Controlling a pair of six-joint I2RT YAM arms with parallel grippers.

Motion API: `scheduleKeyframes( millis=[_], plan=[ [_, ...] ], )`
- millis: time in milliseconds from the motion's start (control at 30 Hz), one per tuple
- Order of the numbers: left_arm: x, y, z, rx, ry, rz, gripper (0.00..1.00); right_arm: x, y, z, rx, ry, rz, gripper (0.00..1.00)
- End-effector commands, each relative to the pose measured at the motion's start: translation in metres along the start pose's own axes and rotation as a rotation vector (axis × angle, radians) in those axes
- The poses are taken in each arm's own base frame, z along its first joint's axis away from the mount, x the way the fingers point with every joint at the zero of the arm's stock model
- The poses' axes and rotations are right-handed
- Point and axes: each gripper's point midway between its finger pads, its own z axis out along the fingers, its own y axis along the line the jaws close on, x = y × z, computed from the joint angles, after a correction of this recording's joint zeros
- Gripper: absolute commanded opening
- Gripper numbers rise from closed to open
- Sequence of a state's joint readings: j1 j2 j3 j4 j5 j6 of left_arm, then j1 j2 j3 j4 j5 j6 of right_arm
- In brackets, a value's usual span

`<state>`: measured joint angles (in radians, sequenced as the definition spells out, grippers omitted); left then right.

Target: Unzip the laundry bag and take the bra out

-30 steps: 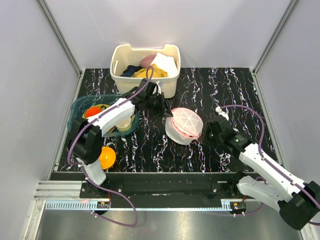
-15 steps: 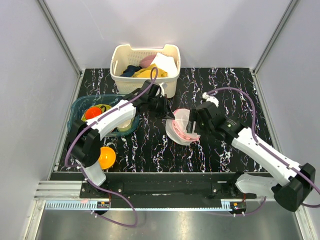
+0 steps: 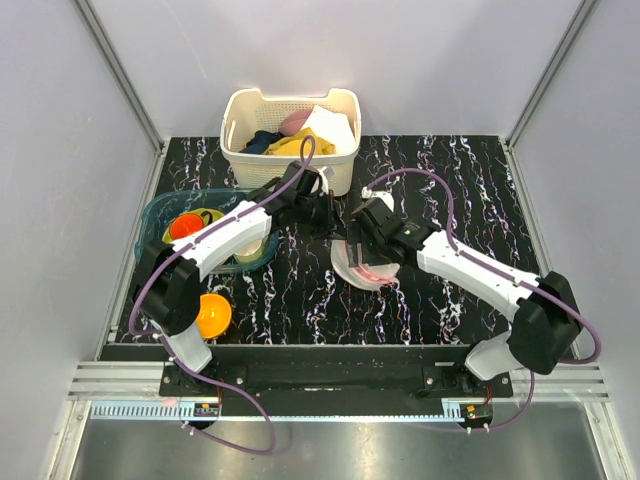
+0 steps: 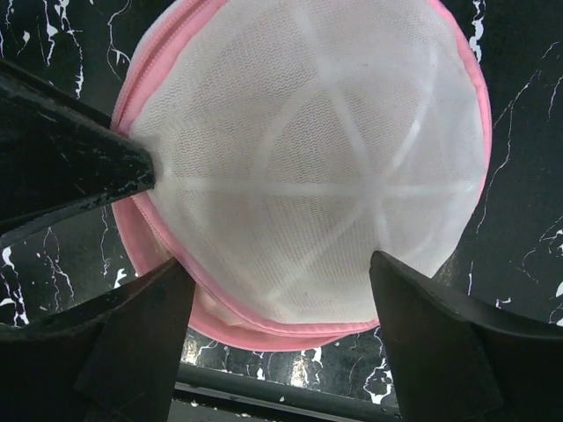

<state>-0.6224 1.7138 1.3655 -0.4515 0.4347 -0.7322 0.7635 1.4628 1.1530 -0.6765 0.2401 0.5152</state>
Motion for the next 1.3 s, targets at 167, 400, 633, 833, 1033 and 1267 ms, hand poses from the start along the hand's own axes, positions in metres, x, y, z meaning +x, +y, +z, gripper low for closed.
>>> scheduleKeyframes(
  millis=[167,400,633,833,1033,1267],
  plan=[
    [-0.006,-0.018,-0.012,0.055,-0.043,0.032,0.00,-0.028,-0.028,-0.025,0.104,-0.188,0.012,0.57],
    [-0.004,-0.020,-0.010,0.068,-0.033,0.039,0.00,-0.021,-0.033,-0.028,0.101,-0.194,0.035,0.31],
    [-0.001,-0.025,-0.012,0.083,-0.026,0.062,0.00,-0.019,-0.026,-0.020,0.080,-0.175,0.023,0.13],
    [0.002,-0.040,-0.025,0.138,-0.022,0.110,0.29,-0.021,-0.026,-0.021,0.077,-0.182,0.011,0.00],
    [-0.003,-0.037,-0.042,0.085,-0.076,0.128,0.78,-0.021,-0.027,-0.028,0.062,-0.203,0.054,0.00],
    [0.012,-0.027,-0.044,0.074,-0.062,0.106,0.80,-0.028,-0.044,-0.044,0.136,-0.260,0.158,0.00]
  ],
)
